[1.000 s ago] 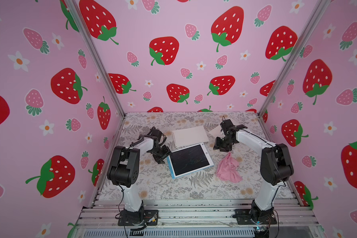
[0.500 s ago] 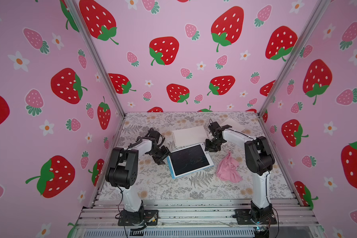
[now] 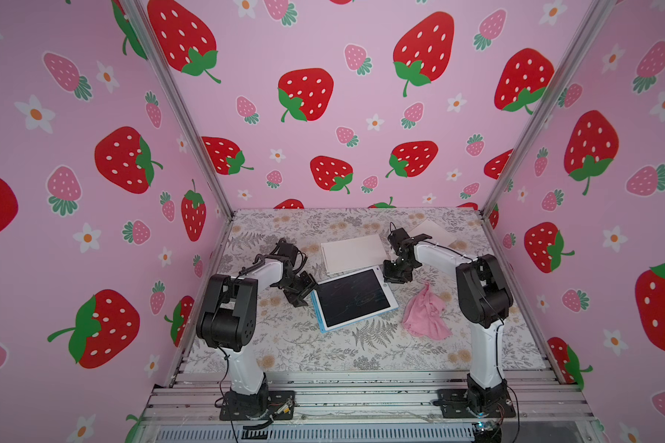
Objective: Wipe the drawing tablet
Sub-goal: Adjust the drawing tablet at the center of the board.
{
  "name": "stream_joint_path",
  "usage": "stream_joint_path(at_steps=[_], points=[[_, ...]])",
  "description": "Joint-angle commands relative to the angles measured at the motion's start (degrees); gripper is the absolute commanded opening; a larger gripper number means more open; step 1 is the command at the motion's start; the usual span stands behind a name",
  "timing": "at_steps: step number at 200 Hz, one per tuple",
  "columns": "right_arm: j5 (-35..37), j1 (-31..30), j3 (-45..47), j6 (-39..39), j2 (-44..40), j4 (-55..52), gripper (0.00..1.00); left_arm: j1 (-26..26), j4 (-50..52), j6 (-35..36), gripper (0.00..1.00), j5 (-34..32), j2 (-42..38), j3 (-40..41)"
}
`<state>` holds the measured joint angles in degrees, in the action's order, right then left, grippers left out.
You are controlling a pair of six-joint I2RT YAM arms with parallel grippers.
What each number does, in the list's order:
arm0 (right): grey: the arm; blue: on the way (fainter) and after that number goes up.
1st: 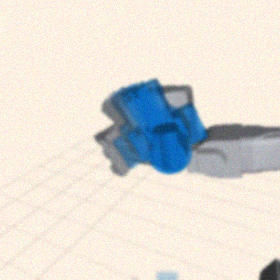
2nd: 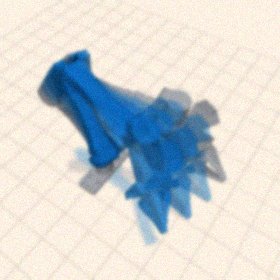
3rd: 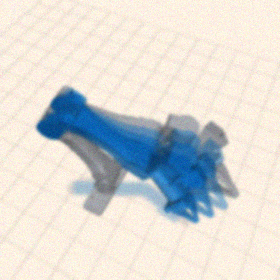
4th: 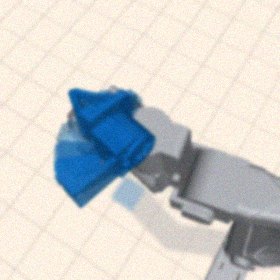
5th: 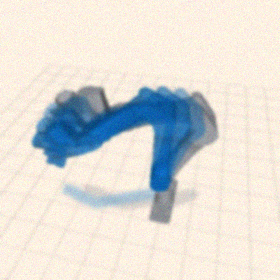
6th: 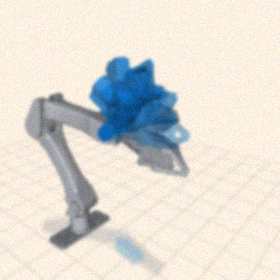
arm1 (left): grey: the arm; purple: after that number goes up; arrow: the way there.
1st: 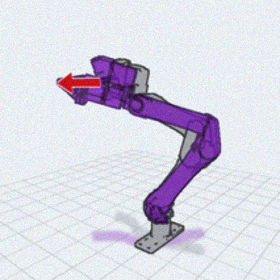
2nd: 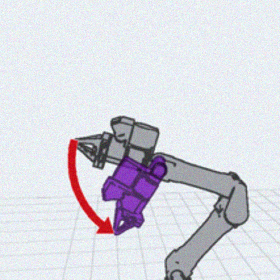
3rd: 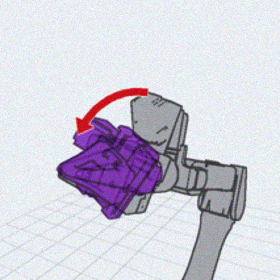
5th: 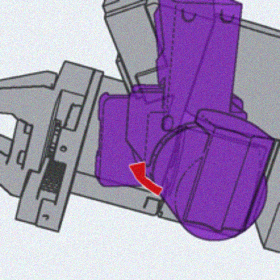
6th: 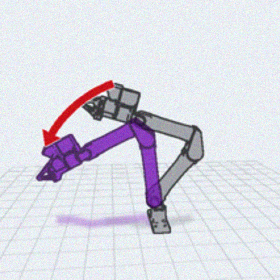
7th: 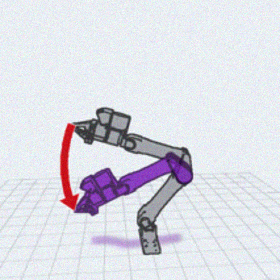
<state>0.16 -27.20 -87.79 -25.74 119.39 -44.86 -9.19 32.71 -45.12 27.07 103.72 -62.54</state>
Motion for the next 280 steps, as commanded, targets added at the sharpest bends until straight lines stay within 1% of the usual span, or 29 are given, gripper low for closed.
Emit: stream_joint_path(at_steps=[1, 27, 46, 58, 101, 127, 147, 188, 201, 214, 221, 234, 247, 258, 280], points=[[-1.4, -0.68, 3.89, -0.6, -1.43, -0.65, 0.35, 0.05, 0.34, -0.1, 0.67, -1.67, 1.46, 1.47], [-3.58, -0.31, 4.91, -0.89, -2.8, -0.31, 0.36, 0.06, -0.24, -0.14, 0.67, -1.59, 2.25, 1.63], [-3.83, 0.04, 4.6, -0.66, -2.17, -0.78, 0.3, 0.09, -0.63, -0.31, 0.67, -1.56, 2.86, 1.81], [-4.03, 0.3, 4.15, -0.5, -1.51, -1.76, 0.29, 0.05, -0.65, -0.32, 0.67, -1.49, 3.13, 1.76], [-1.16, 0.29, 4.39, -0.28, -0.48, -3.23, 0.3, 0.04, -0.74, -0.4, 0.67, -1.62, 3.06, 1.28], [-0.21, 0.27, 1.66, -1.25, 2.02, -4.91, 0.29, 0.0, -0.66, -0.13, 0.67, -1.58, 3.06, 1.29], [-0.08, 0.27, 0.78, -1.54, 2.79, -5.47, 0.24, 0.01, -0.45, 0.04, 0.67, -1.7, 2.89, 1.46], [0.62, -0.02, 2.74, -1.07, 2.77, -6.3, 0.24, 0.02, -0.45, -0.15, 0.67, -1.78, 2.54, 0.97], [0.54, -0.04, 3.24, -1.37, 2.77, -5.88, 0.26, 0.05, -0.45, -0.23, 0.67, -1.67, 2.55, 0.7], [0.24, -0.01, 2.62, -2.12, 3.31, -5.92, 0.31, -0.04, -0.37, -0.01, 0.67, -1.67, 2.49, 0.58], [-0.09, 0.0, 1.89, -2.69, 3.75, -6.13, 0.31, -0.03, -0.34, 0.08, 0.67, -1.67, 2.62, 0.58], [-0.35, 0.07, 0.27, -3.8, 4.58, -6.84, 0.31, -0.04, -0.28, 0.17, 0.67, -1.66, 2.71, 0.58], [-0.12, 0.04, -1.59, -4.23, 5.57, -8.35, 0.28, -0.03, -0.26, 0.21, 0.67, -1.69, 2.89, 0.75], [0.89, -0.1, -1.8, -4.22, 5.45, -8.6, 0.26, -0.05, -0.3, 0.17, 0.67, -1.69, 2.74, 0.92], [3.8, -0.6, -1.9, -3.54, 5.88, -10.44, 0.25, -0.02, -0.41, 0.03, 0.67, -1.67, 2.29, 1.01]])
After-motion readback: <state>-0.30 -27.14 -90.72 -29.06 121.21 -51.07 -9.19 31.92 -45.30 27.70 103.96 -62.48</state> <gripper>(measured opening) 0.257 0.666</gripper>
